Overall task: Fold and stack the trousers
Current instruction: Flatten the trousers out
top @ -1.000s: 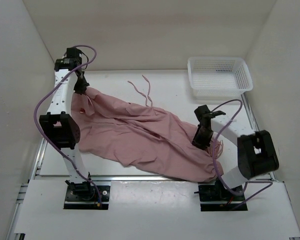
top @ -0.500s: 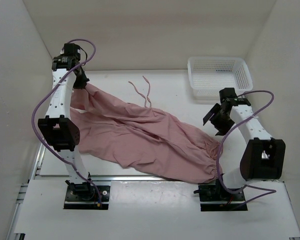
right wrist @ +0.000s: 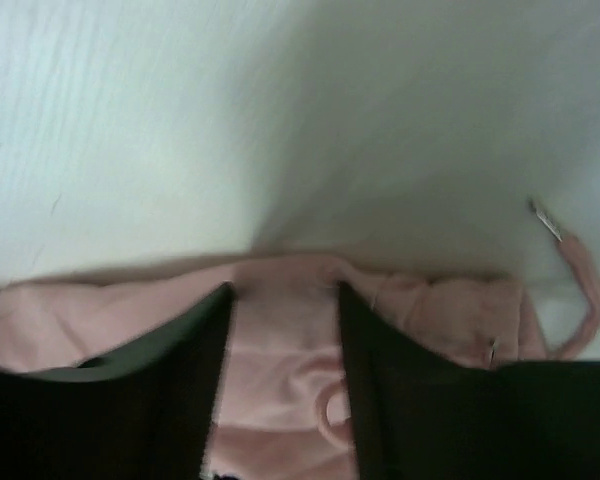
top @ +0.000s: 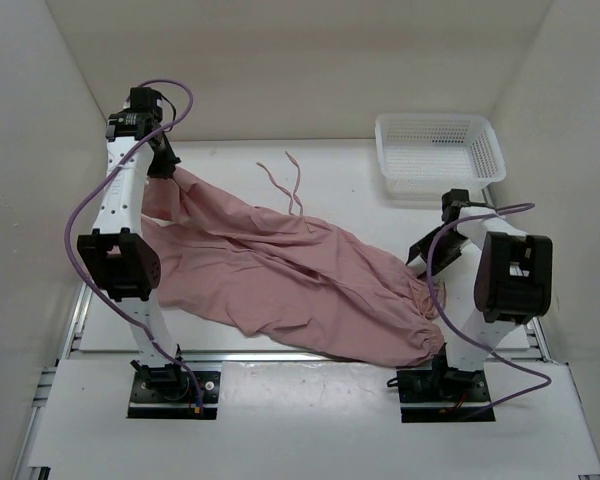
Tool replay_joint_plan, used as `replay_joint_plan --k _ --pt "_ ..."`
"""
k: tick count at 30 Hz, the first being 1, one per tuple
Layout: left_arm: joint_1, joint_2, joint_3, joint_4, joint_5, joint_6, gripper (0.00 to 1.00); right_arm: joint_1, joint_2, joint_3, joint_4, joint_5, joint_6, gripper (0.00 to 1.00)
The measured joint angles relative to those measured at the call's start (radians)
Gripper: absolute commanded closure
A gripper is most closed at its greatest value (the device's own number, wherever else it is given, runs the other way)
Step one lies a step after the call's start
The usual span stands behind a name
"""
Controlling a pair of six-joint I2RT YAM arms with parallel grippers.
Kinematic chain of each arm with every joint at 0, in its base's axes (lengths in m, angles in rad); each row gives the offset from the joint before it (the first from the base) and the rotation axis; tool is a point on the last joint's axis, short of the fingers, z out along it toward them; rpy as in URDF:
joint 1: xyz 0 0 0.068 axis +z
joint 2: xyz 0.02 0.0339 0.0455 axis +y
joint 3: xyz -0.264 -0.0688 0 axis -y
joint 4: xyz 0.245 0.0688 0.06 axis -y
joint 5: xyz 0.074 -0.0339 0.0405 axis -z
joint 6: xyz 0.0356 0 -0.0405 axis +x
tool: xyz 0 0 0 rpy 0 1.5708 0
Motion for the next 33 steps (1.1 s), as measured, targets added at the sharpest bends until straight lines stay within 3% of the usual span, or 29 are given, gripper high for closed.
replay_joint_plan --k 1,2,3,5,10,25,33 --pt "0.0 0.002 0.002 0.0 0.001 0.001 0.9 0.0 0.019 0.0 0.012 0.003 0.004 0.63" --pt "0.0 0.002 0.005 0.002 0.001 0.002 0.9 -0.003 0.037 0.0 0.023 0.008 0.012 0.81" --pt "0.0 0.003 0.012 -0.001 0.002 0.002 0.9 -0.004 0.048 -0.001 0.027 0.011 0.01 0.9" --pt "0.0 0.006 0.04 -0.003 0.004 0.003 0.9 -0.005 0.05 -0.002 0.03 0.016 0.015 1.0" --pt "0.006 0.006 0.101 -0.002 0.008 0.004 0.9 -0.006 -0.036 -0.003 0.022 0.058 0.009 1.0" --pt "0.016 -0.004 0.114 -0.03 0.025 0.008 0.9 -0.016 -0.495 -0.047 -0.108 0.219 -0.063 1.0" --pt "0.1 -0.177 0.056 -0.053 -0.018 0.0 0.9 -0.016 -0.733 -0.034 -0.248 0.329 -0.09 1.0"
